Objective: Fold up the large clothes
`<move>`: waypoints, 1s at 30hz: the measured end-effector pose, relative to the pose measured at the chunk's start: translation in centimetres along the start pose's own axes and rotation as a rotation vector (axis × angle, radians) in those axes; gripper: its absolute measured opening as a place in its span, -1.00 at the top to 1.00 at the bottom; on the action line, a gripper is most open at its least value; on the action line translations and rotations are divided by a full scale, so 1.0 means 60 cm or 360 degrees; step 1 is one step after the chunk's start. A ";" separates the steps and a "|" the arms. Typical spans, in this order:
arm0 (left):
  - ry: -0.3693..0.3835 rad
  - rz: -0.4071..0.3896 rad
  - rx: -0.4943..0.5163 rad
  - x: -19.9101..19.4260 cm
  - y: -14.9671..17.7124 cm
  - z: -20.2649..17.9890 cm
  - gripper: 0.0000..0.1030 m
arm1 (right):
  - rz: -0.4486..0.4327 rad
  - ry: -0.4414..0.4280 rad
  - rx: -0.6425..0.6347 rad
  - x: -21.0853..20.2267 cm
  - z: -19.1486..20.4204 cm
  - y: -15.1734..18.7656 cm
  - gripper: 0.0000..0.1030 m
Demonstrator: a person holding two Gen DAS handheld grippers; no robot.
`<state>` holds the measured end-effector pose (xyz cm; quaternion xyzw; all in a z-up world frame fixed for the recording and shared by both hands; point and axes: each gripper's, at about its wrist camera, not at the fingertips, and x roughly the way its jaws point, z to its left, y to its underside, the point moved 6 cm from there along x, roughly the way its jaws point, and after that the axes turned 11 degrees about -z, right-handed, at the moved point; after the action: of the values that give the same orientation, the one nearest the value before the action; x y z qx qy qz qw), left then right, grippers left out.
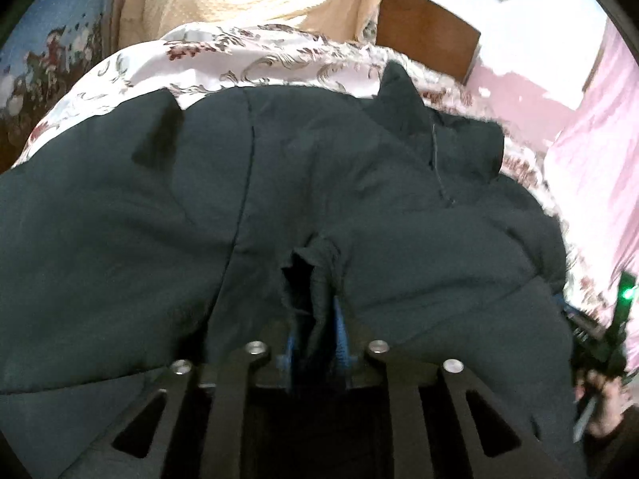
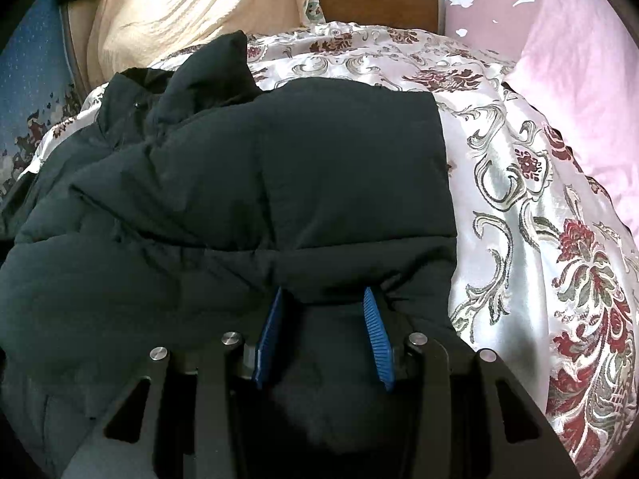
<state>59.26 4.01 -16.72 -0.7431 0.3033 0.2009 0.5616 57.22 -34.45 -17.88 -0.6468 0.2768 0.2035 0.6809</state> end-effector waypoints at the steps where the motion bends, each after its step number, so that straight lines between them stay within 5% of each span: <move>1: 0.0001 0.0013 -0.0023 -0.006 -0.002 0.003 0.48 | -0.0007 -0.0002 0.0002 -0.003 -0.001 -0.001 0.22; 3: 0.0020 0.0043 -0.0067 -0.028 -0.004 0.006 0.26 | -0.0021 -0.0001 -0.0004 -0.016 0.000 -0.005 0.02; 5: 0.0049 0.0008 -0.0079 -0.057 -0.008 0.006 -0.42 | -0.0054 0.0001 0.0000 -0.040 0.006 -0.012 -0.25; 7: 0.0055 -0.0084 -0.0128 -0.099 -0.015 0.015 -0.69 | -0.0086 0.0001 -0.0001 -0.063 0.020 -0.017 -0.34; 13: -0.0018 -0.0097 -0.0343 -0.189 -0.011 0.083 -0.76 | -0.0175 -0.0167 -0.0128 -0.135 0.123 -0.035 -0.42; 21: -0.0277 -0.0071 -0.0580 -0.311 0.048 0.229 -0.81 | -0.0166 -0.0481 -0.0363 -0.157 0.366 -0.024 -0.54; 30: -0.0318 -0.0286 -0.1172 -0.379 0.103 0.429 -0.82 | -0.0193 -0.0374 -0.0386 -0.126 0.495 -0.010 -0.53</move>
<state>39.43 32.58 -14.01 -0.8953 0.0884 0.3177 0.2994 55.22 -4.41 -12.28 -0.7115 0.1291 0.2681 0.6366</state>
